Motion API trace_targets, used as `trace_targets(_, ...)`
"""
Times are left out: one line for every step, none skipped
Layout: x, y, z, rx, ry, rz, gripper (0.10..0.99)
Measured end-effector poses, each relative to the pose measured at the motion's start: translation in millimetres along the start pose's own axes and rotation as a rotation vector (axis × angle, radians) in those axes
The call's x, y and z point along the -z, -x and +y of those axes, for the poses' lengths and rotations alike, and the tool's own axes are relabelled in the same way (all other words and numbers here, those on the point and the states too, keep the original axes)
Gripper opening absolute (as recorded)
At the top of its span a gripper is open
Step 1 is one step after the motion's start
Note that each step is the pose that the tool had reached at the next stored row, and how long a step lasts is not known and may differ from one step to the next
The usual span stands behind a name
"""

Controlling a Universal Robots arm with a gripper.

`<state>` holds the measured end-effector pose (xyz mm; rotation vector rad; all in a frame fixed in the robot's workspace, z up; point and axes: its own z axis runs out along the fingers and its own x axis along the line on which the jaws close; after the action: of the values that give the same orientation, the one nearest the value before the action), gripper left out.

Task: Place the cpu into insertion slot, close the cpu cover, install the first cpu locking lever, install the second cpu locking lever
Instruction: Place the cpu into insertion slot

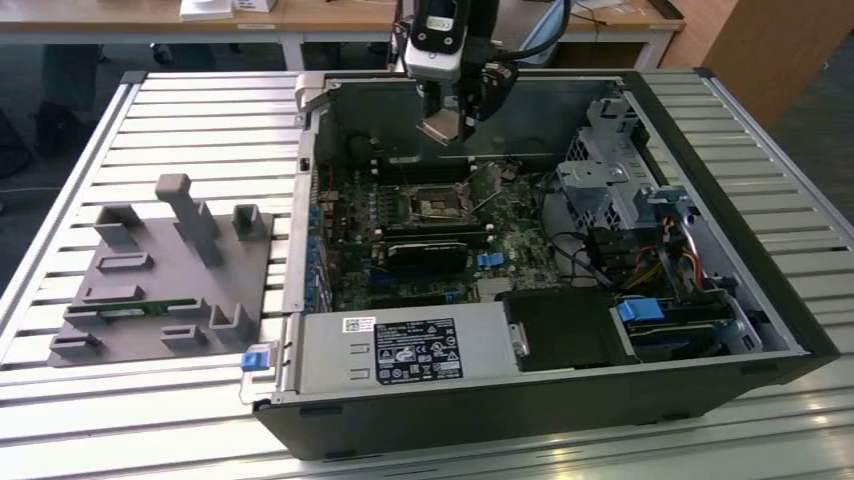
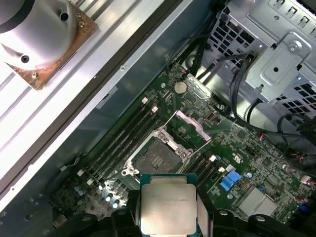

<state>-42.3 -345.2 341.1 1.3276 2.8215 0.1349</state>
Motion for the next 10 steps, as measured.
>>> trace_targets(-1.1,0.0,-0.1,-0.003,0.000,-0.0008,0.541)
trace_targets(-2.1,0.0,-0.2,-0.005,-0.002,-0.0032,0.541)
trace_targets(-2.9,0.0,-0.3,-0.007,-0.004,-0.0061,0.541)
trace_targets(-3.5,0.0,-0.3,-0.008,-0.007,-0.0093,0.541)
trace_targets(-4.1,0.0,-0.3,-0.008,-0.010,-0.0134,0.541)
trace_targets(-4.8,0.0,-0.4,-0.008,-0.013,-0.0170,0.541)
trace_targets(-5.4,0.1,-0.5,-0.007,-0.016,-0.0212,0.541)
trace_targets(-6.1,0.1,-0.5,-0.007,-0.019,-0.0253,0.541)
trace_targets(-6.9,0.1,-0.6,-0.007,-0.022,-0.0283,0.541)
trace_targets(-8.7,0.1,-0.8,-0.008,-0.024,-0.0312,0.541)
